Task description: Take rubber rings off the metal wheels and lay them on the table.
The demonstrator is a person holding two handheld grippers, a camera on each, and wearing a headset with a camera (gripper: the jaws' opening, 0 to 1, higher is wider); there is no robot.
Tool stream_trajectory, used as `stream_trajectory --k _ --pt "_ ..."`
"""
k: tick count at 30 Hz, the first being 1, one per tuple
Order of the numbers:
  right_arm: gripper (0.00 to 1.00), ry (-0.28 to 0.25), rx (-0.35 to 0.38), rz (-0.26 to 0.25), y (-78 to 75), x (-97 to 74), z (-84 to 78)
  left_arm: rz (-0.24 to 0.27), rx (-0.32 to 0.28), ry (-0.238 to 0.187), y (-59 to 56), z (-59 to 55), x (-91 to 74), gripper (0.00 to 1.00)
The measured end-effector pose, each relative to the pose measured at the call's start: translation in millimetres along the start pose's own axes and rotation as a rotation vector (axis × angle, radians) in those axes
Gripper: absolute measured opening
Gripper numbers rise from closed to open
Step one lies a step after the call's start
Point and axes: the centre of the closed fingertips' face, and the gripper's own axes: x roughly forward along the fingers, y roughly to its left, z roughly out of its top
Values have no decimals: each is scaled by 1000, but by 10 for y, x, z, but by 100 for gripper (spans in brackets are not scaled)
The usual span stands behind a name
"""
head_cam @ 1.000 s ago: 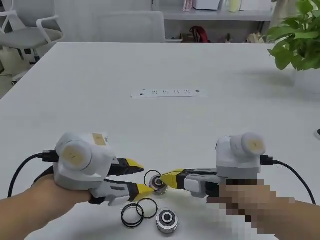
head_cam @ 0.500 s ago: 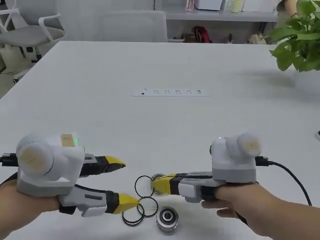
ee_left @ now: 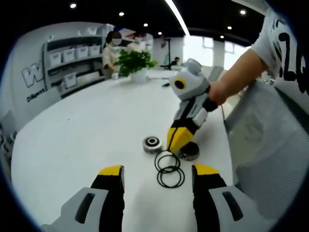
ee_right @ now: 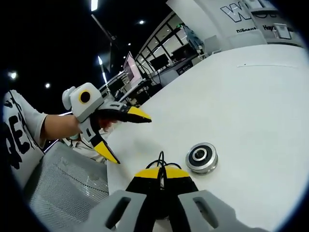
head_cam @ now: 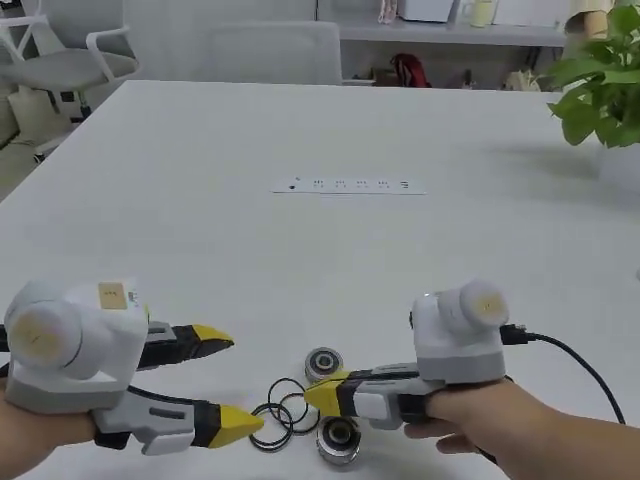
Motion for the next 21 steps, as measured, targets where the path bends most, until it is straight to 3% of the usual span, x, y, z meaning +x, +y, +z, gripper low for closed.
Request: stream_trajectory --k 13,19,21 --pt "12 36 -46 -36 -22 -77 -38 6 -21 -6 -17 17 -28 59" --pt "19 32 -103 -38 39 -170 15 11 -24 -12 -28 46 -61 61" --pt "24 37 -163 -51 43 -226 26 11 -25 -14 -33 55 -69 61"
